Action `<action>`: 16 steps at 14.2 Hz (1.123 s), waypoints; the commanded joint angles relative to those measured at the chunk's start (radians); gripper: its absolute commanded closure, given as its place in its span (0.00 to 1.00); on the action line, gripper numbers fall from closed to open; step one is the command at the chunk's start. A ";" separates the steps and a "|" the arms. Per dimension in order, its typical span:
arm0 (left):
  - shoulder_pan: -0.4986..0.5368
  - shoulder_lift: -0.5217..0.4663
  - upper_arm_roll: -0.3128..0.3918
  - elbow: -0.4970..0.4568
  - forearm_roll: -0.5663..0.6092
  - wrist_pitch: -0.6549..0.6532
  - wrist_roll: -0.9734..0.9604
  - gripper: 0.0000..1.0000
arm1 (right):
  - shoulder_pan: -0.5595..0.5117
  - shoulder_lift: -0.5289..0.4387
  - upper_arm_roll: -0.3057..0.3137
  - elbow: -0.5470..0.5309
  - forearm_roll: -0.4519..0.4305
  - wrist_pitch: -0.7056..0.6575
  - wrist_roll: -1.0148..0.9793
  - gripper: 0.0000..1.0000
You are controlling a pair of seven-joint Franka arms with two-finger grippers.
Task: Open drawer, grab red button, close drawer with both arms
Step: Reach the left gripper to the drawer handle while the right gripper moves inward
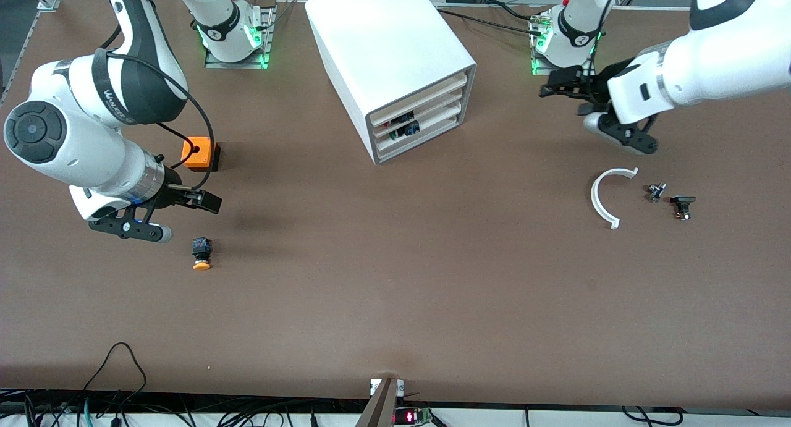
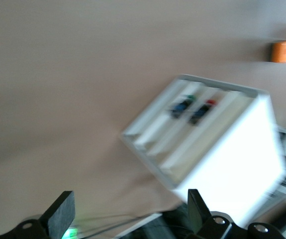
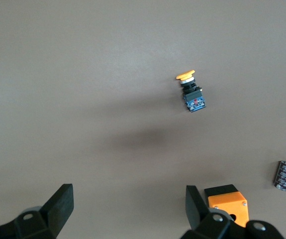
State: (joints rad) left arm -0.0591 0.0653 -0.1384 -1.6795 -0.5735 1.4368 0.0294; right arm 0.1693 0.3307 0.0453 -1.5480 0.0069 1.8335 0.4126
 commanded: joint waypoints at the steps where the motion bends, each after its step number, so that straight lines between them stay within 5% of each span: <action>1: 0.012 0.100 0.002 -0.006 -0.190 0.100 0.128 0.00 | 0.027 -0.006 -0.002 -0.007 0.015 0.021 0.063 0.00; 5: -0.005 0.200 -0.004 -0.127 -0.385 0.238 0.337 0.00 | 0.062 0.010 -0.002 -0.003 0.007 0.033 0.129 0.00; 16: -0.004 0.375 -0.035 -0.394 -0.715 0.246 0.884 0.05 | 0.167 0.050 -0.002 0.006 0.002 0.087 0.281 0.00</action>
State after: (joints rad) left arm -0.0621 0.4419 -0.1529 -2.0160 -1.2265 1.6755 0.8309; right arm 0.3256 0.3777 0.0479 -1.5481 0.0068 1.9100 0.6763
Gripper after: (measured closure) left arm 0.035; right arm 0.000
